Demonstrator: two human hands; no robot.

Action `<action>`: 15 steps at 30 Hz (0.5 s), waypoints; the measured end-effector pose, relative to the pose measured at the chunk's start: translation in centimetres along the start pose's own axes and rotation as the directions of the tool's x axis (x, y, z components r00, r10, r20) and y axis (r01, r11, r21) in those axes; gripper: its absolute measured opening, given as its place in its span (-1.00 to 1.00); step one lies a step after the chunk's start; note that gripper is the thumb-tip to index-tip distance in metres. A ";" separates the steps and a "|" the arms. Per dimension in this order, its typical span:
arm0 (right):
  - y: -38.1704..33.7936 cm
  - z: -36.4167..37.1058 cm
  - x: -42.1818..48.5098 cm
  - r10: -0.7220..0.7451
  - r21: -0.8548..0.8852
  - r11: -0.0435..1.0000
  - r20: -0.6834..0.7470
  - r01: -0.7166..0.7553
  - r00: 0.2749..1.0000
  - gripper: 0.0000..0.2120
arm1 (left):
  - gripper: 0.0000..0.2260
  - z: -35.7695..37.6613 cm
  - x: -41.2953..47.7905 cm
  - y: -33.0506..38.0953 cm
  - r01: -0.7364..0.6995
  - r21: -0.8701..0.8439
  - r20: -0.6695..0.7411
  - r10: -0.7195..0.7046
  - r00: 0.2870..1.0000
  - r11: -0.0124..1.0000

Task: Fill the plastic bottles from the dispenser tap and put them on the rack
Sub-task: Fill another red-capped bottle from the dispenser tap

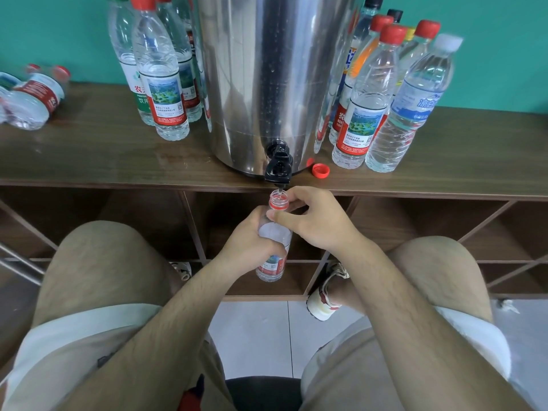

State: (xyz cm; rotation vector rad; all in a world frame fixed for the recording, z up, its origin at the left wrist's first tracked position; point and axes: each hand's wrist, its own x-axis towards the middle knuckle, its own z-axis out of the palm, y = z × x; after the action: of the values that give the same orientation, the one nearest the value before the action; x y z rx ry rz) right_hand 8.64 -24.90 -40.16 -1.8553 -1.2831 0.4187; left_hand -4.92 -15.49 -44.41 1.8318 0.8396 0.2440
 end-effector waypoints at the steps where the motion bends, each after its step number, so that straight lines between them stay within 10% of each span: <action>1: 0.0 0.0 0.0 0.000 -0.005 1.000 0.000 0.000 1.000 -0.79 | -0.34 0.0 0.0 0.0 0.000 0.003 -0.001 0.000 1.000 1.000; 15: -0.3 0.0 0.0 -0.053 -0.058 0.997 -0.024 0.052 0.998 -0.71 | -0.34 -0.2 0.0 0.3 -0.008 -0.023 -0.003 0.008 1.000 1.000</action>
State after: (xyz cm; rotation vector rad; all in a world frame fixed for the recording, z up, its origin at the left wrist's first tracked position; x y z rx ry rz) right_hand 8.43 -24.89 -39.94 -1.8640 -1.3362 0.3319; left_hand -4.91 -15.42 -44.07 1.8136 0.8287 0.2608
